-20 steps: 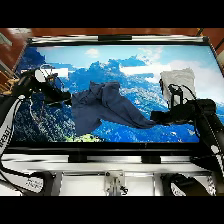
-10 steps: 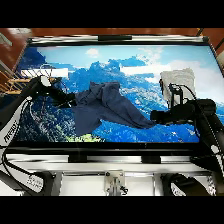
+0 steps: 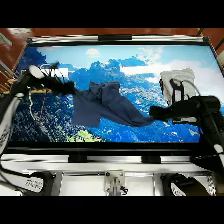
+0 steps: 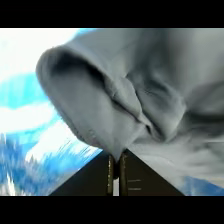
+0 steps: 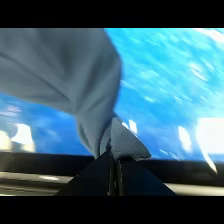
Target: Fold the shirts.
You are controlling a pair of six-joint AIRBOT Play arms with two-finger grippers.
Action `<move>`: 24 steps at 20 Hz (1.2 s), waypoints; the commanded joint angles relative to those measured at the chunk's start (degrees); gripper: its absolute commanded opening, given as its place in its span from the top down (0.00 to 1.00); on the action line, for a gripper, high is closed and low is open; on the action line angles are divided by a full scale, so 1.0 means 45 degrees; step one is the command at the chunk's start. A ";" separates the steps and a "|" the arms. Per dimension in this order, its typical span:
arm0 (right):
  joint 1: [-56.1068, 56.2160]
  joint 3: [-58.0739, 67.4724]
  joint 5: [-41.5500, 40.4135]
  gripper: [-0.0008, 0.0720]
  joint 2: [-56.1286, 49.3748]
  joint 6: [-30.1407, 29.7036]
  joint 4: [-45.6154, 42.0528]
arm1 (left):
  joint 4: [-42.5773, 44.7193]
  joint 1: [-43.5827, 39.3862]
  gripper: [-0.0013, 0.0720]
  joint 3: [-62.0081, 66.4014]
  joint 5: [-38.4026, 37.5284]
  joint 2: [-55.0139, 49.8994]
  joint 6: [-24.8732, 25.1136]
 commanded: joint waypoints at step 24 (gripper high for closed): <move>-0.2171 0.9321 -0.1991 0.89 0.4847 0.0384 -0.2283 | 0.3002 0.1258 0.94 0.5906 -0.2725 1.1536 -0.0971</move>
